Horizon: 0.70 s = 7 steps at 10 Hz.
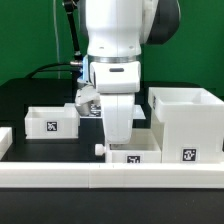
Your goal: Assemble drawer
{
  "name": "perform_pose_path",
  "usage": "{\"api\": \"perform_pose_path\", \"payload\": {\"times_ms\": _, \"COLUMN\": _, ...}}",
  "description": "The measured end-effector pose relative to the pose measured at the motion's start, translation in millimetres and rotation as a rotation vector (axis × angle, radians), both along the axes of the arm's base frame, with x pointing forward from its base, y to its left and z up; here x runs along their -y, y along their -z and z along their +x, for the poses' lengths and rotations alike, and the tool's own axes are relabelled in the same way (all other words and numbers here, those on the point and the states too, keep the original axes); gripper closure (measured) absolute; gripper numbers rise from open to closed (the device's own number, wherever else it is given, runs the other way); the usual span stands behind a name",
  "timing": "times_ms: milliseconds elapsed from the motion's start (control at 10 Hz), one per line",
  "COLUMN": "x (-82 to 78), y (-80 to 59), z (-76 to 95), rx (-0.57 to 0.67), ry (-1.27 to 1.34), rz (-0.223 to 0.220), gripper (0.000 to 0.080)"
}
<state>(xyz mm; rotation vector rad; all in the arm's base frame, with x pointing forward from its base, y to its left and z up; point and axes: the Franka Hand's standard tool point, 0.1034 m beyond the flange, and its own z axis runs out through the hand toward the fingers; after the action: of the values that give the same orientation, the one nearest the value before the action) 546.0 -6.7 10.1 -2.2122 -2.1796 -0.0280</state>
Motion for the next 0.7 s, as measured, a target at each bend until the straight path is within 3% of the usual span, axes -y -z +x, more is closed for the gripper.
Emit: {"api": "perform_pose_path", "payload": {"times_ms": 700, "x": -0.8, "y": 3.4, "z": -6.2, "rx": 0.030, "ry": 0.003, "rz": 0.004, "gripper": 0.0757}}
